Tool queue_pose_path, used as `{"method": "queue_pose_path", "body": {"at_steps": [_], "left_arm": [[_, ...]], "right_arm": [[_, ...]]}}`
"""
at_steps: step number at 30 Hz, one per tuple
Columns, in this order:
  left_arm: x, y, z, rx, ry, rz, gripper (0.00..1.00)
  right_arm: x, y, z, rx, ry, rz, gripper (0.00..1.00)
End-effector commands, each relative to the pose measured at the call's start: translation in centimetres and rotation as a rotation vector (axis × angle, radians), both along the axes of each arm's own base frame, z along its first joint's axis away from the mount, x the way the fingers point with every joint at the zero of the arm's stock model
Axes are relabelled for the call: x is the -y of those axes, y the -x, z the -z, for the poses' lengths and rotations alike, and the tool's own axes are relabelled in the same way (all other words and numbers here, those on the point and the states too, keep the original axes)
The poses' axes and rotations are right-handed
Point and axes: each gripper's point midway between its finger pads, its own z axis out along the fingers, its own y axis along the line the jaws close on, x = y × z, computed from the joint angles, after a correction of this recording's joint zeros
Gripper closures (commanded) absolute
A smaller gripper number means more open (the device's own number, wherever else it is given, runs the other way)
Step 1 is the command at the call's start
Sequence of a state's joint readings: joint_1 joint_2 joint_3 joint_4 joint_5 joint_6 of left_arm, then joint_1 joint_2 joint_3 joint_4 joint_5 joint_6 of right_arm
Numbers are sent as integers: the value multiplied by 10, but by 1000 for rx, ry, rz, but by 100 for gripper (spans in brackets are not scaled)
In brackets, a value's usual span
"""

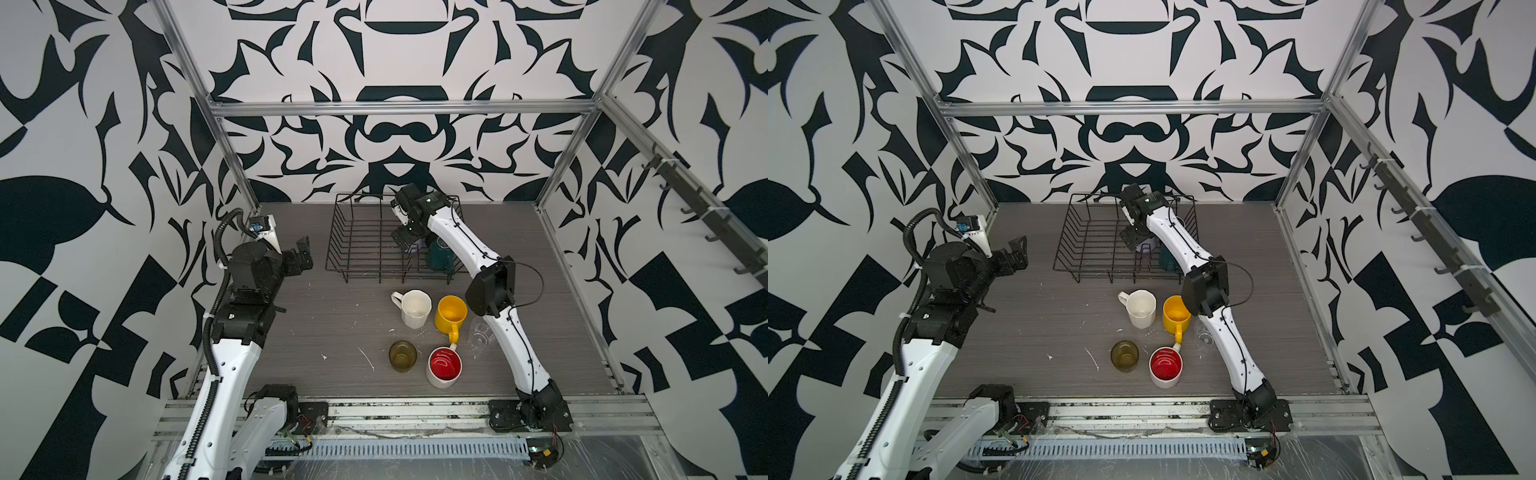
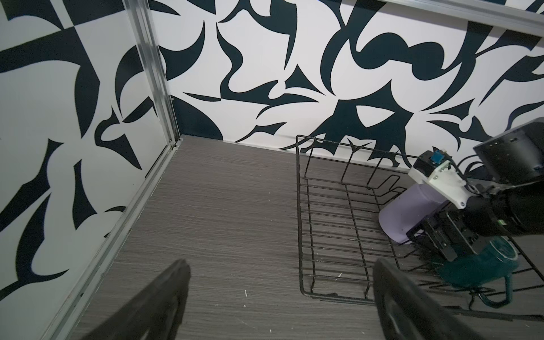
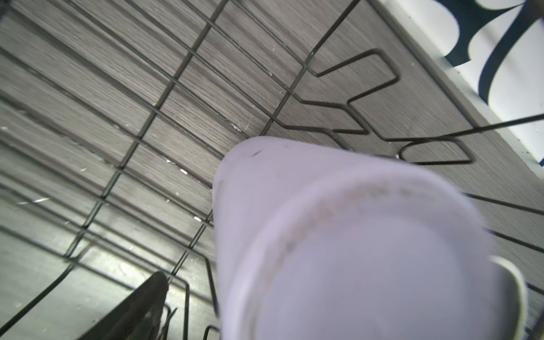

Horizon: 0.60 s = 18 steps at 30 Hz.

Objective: Load cups into a dish rack
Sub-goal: Place the cup upside down at the dish rack.

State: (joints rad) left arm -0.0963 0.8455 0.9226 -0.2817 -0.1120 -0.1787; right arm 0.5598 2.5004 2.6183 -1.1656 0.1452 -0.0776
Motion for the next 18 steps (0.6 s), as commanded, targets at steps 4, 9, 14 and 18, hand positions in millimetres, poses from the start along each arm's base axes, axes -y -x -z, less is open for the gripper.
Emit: {"method": "queue_pose_path", "body": {"at_steps": [4,9,14,18], "left_arm": [[0,2,7,-25,-3,1,1],[-1,2,8,-27,-1,-1,1],[-2,2,8,-31,-4,-10,1],[-3,3,7,-29,-4,-14,1]], "right_arm": [[3,5,-89,136,-133,26,1],[10,15,-100,136,-152,42,1],[23,36,-122,133,-216,72,4],[47,71,-135,124,-242,117,8]]}}
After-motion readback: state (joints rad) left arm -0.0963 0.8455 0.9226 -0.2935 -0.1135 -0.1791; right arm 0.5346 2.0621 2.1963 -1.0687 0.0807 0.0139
